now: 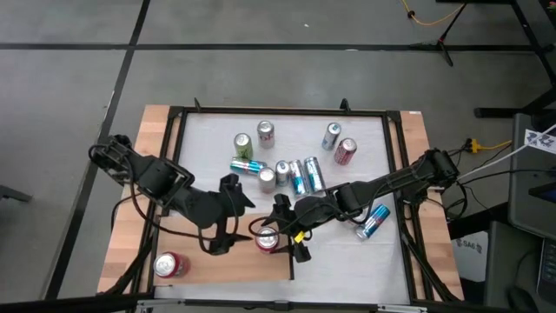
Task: Place canned beverage on shelf
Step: Put the orange soda can on the shelf aligned with the orange soda can
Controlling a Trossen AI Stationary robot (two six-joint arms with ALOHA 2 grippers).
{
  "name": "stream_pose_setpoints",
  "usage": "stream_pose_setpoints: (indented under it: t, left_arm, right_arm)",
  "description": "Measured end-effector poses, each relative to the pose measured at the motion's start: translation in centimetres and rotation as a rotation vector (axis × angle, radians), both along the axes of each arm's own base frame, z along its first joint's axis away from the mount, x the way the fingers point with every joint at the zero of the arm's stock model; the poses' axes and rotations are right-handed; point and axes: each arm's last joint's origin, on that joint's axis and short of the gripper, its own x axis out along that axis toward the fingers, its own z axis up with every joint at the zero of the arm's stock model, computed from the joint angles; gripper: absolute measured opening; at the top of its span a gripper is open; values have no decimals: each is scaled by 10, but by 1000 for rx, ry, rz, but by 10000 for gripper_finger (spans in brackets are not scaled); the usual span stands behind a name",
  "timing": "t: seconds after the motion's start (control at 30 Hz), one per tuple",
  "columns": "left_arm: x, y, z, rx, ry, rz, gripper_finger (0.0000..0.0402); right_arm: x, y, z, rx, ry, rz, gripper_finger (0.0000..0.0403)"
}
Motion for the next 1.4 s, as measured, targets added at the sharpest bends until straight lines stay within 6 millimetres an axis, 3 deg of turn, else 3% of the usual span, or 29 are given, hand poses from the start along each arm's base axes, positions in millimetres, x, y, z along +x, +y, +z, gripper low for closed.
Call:
stream_pose_setpoints:
  t: [0.33,0.63,0.9,1.4]
  left_arm:
    - [20,-12,-1,-9,-100,-66,377]
    - [49,-18,-17,62,-130,-96,377]
    - [67,-15,-39,106,-44,-76,377]
    - [54,-23,-52,91,122,-124,377]
  right_arm:
    - [-8,-3,14,11,-30,0,364]
    - [-41,-16,34,-40,67,-23,365]
    - [-65,-25,36,-96,215,-22,365]
    - [-68,-27,31,-114,266,-23,365]
